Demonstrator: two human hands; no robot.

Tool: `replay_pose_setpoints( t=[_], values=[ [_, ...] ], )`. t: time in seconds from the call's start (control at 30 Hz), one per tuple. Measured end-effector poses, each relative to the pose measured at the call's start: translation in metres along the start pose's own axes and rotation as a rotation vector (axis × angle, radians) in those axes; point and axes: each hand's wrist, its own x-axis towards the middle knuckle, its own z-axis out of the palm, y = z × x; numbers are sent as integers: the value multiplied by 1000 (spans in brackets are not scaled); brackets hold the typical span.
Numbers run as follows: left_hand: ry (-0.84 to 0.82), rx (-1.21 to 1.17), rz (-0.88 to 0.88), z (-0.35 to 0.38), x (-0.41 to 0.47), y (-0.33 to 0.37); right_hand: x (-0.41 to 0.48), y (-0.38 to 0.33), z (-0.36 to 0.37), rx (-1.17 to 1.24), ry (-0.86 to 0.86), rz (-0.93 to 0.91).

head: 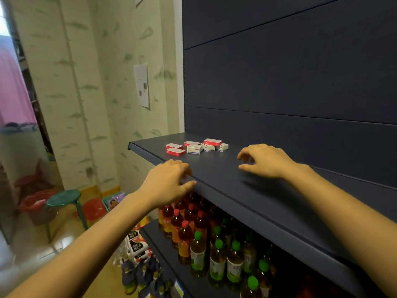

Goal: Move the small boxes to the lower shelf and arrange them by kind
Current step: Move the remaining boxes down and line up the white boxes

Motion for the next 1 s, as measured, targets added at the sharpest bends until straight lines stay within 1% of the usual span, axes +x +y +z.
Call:
replay_pose_setpoints(
  t=[0.13, 0.3, 0.43, 0.53, 0.73, 0.87, 1.0],
  values=[
    [-41, -3, -10, 13, 44, -42, 59, 7, 11, -27, 0, 9],
    [-21, -81, -32, 32, 83, -86, 114, 17, 25, -82, -23, 28],
    [-87, -93, -30, 48, 112, -108, 144, 20, 45, -113, -70, 27],
    [-117, -117, -19, 60, 136, -125, 164, 24, 54, -133, -71, 54],
    [-244, -143, 78, 91, 192, -161, 192, 34, 66, -172, -104, 177],
    [-369, -258, 164, 110, 231, -175, 203, 40, 64, -207, -162, 259],
    [-489, -252, 272, 128, 252, -184, 210, 40, 65, -165, -185, 335]
  ],
)
